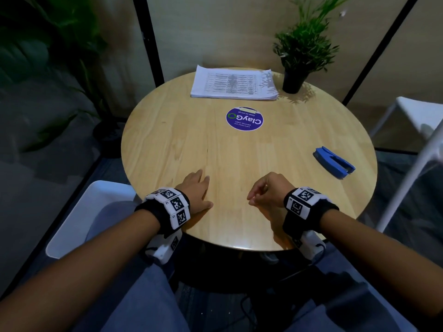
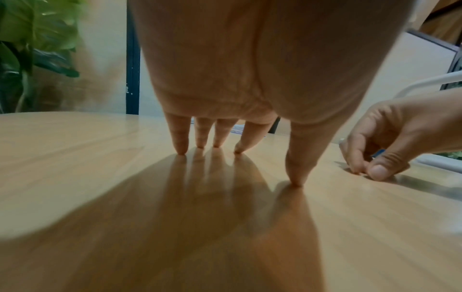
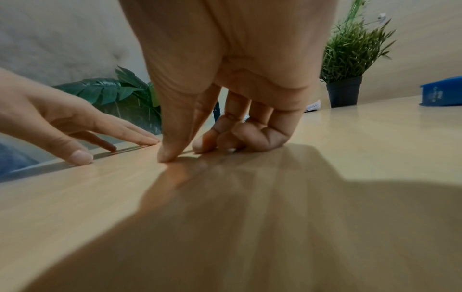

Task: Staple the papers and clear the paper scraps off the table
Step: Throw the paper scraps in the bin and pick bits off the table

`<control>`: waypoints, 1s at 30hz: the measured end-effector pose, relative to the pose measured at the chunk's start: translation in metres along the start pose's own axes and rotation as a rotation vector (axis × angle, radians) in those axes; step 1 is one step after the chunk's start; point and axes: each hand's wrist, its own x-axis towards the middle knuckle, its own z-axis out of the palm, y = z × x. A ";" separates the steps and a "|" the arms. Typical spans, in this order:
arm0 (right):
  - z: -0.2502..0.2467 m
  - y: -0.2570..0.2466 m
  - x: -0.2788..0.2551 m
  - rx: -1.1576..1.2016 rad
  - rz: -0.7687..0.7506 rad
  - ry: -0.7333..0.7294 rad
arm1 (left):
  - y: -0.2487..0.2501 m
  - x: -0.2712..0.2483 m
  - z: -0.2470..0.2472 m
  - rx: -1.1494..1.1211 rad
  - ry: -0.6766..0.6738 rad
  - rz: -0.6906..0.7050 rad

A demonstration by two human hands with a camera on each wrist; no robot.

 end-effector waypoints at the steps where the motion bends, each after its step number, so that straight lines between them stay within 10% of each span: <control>1: 0.000 0.000 0.000 0.000 0.008 0.006 | 0.003 -0.001 0.000 -0.004 0.004 0.004; 10: -0.007 0.007 0.000 0.128 0.093 0.060 | 0.062 0.005 0.006 -0.182 0.215 0.188; 30: -0.030 0.064 -0.043 0.304 0.252 0.180 | 0.082 0.028 -0.009 -0.164 0.209 0.281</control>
